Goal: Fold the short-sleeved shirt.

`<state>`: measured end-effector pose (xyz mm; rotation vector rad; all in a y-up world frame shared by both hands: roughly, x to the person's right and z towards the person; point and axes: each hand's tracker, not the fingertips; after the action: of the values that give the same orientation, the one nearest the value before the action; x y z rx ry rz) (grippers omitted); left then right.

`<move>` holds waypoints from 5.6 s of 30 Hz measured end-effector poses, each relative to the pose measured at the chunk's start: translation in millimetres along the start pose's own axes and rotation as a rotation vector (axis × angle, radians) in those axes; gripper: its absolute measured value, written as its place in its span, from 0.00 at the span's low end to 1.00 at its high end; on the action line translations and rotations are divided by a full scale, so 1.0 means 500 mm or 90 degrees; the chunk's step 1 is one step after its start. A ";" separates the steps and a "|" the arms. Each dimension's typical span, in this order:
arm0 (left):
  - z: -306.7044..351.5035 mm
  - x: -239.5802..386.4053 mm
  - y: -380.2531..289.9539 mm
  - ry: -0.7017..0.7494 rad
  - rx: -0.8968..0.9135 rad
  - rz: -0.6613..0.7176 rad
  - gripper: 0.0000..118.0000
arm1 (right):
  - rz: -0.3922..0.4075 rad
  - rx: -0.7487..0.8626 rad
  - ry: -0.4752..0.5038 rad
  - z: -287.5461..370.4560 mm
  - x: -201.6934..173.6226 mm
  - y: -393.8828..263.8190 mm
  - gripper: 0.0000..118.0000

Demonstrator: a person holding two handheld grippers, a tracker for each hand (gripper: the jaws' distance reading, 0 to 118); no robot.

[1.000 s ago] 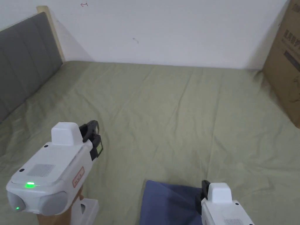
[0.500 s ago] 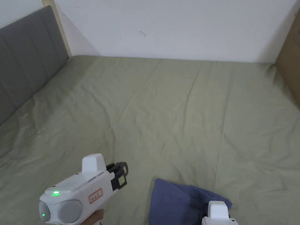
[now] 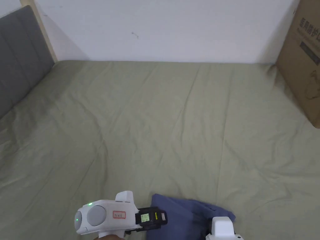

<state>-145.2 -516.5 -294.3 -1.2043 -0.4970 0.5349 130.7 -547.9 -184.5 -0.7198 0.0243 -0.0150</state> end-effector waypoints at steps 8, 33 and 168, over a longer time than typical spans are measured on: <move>-0.036 0.009 -0.008 -0.022 -0.039 -0.030 0.18 | -0.005 0.009 -0.005 0.015 -0.006 0.012 0.00; 0.424 -0.295 0.311 0.285 0.108 -0.115 0.09 | -0.005 0.161 -0.004 0.100 -0.089 0.251 0.00; 0.380 0.434 0.004 0.258 0.743 -0.454 0.00 | 0.025 0.453 -0.102 0.508 0.132 0.478 0.00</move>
<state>-95.4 -240.6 -226.1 0.0367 -0.1611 -0.0877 204.8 -202.3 -152.0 -0.0081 -0.1167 0.0688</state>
